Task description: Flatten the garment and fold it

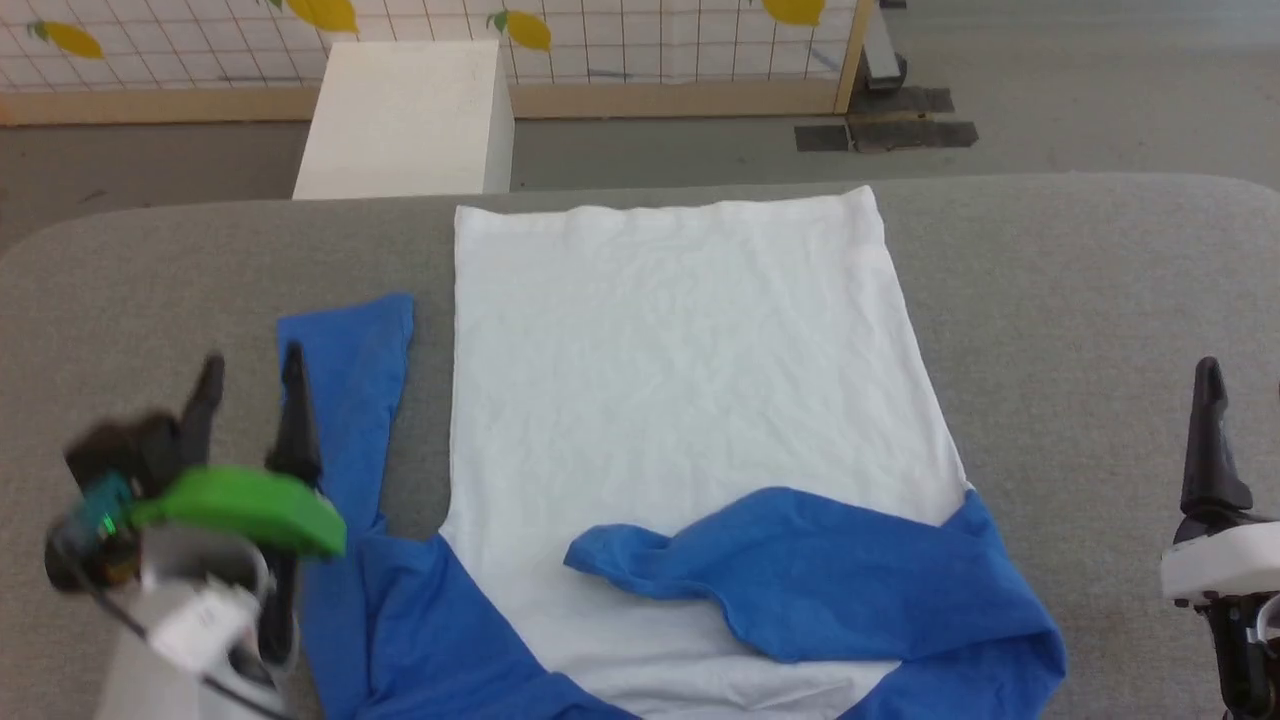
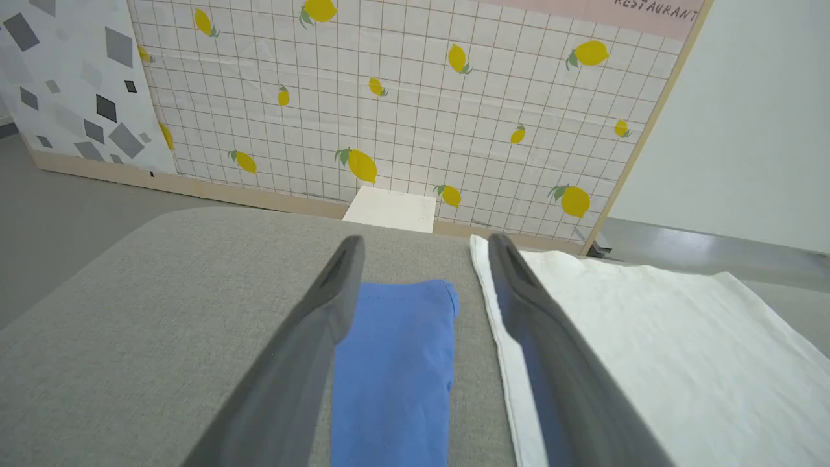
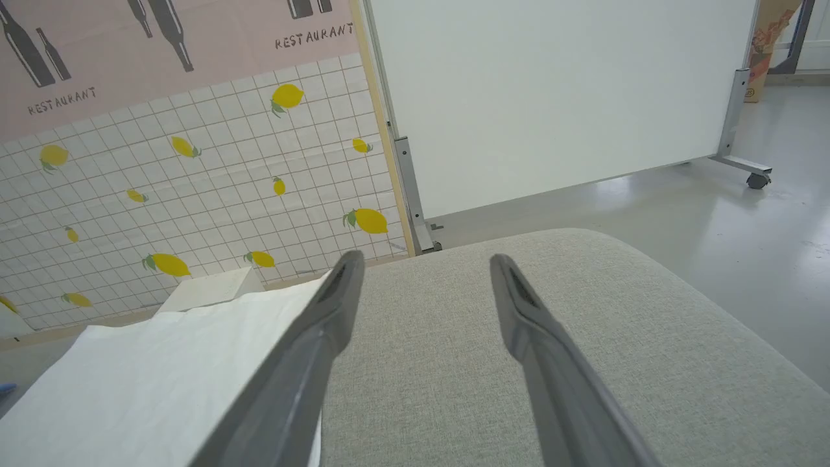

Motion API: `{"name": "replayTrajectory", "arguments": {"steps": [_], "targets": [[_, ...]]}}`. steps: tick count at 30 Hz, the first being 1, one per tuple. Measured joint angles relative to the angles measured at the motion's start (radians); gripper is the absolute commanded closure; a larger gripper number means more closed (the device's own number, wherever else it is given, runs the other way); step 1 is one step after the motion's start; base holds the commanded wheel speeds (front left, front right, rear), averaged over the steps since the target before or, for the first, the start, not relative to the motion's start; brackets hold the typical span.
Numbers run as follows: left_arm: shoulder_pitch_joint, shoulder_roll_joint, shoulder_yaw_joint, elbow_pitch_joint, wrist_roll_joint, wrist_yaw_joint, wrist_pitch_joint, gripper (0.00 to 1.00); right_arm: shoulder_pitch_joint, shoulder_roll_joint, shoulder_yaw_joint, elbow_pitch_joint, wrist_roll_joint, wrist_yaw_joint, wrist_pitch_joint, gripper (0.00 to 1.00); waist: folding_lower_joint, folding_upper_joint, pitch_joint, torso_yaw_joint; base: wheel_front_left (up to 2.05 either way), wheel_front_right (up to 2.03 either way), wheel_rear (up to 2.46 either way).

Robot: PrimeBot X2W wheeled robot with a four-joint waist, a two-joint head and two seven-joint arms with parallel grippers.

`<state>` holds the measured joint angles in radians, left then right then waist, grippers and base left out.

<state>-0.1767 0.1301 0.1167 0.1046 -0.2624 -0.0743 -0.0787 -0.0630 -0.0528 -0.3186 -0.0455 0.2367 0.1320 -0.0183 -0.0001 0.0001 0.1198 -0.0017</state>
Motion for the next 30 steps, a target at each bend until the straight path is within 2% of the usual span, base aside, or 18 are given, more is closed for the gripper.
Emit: {"name": "replayTrajectory", "arguments": {"steps": [3, 8, 13, 16, 20, 26, 27, 28, 29, 30], "targets": [[-0.174, 0.063, 0.003, 0.090, -0.034, -0.015, 0.096, 0.00, -0.009, 0.001, -0.001, -0.008, 0.019, 0.000, -0.004, 0.00, 0.0000, 0.0000, 0.038, 0.002, 0.00, 0.00, 0.00], [-0.425, 0.167, 0.008, 0.257, -0.111, -0.031, 0.362, 0.00, -0.073, 0.002, 0.003, -0.041, 0.025, 0.000, -0.009, 0.00, 0.0001, 0.0000, 0.124, 0.003, 0.00, 0.00, 0.00], [-0.551, 0.245, 0.035, 0.377, -0.175, 0.005, 0.690, 0.00, -0.119, 0.002, 0.026, -0.065, 0.046, 0.000, -0.009, 0.00, 0.0001, 0.0000, 0.224, -0.004, 0.00, 0.00, 0.00], [-0.559, 0.275, 0.030, 0.396, -0.188, 0.024, 0.829, 0.00, -0.133, 0.002, 0.030, -0.060, 0.047, 0.000, -0.017, 0.00, 0.0002, 0.0000, 0.278, -0.012, 0.00, 0.00, 0.00], [-0.556, 0.280, 0.021, 0.386, -0.207, 0.032, 0.932, 0.00, -0.143, 0.002, 0.030, -0.048, 0.057, 0.000, -0.035, 0.00, 0.0002, 0.0000, 0.338, -0.021, 0.00, 0.00, 0.00], [-0.517, 0.301, 0.019, 0.326, -0.216, 0.030, 0.955, 0.00, -0.150, 0.002, 0.032, -0.035, 0.062, 0.000, -0.046, 0.00, 0.0001, 0.0000, 0.388, -0.035, 0.00, 0.00, 0.00], [-0.510, 0.302, 0.022, 0.315, -0.221, 0.030, 0.956, 0.22, -0.151, 0.002, 0.030, -0.035, 0.062, 0.000, -0.048, 0.00, 0.0001, 0.0000, 0.392, -0.036, 0.00, 0.00, 0.00], [-0.503, 0.303, 0.025, 0.304, -0.222, 0.028, 0.952, 0.89, -0.152, 0.002, 0.028, -0.035, 0.062, 0.000, -0.048, 0.00, 0.0001, 0.0000, 0.394, -0.036, 0.00, 0.00, 0.00], [-0.496, 0.301, 0.030, 0.300, -0.227, 0.022, 0.944, 1.00, -0.152, 0.002, 0.025, -0.035, 0.062, 0.000, -0.048, 0.00, 0.0001, 0.0001, 0.394, -0.035, 0.00, 0.00, 0.00], [-0.486, 0.300, 0.037, 0.296, -0.238, 0.021, 0.925, 1.00, -0.152, 0.002, 0.021, -0.035, 0.062, 0.000, -0.048, 0.00, 0.0001, 0.0000, 0.393, -0.033, 0.00, 0.00, 0.00]]}}
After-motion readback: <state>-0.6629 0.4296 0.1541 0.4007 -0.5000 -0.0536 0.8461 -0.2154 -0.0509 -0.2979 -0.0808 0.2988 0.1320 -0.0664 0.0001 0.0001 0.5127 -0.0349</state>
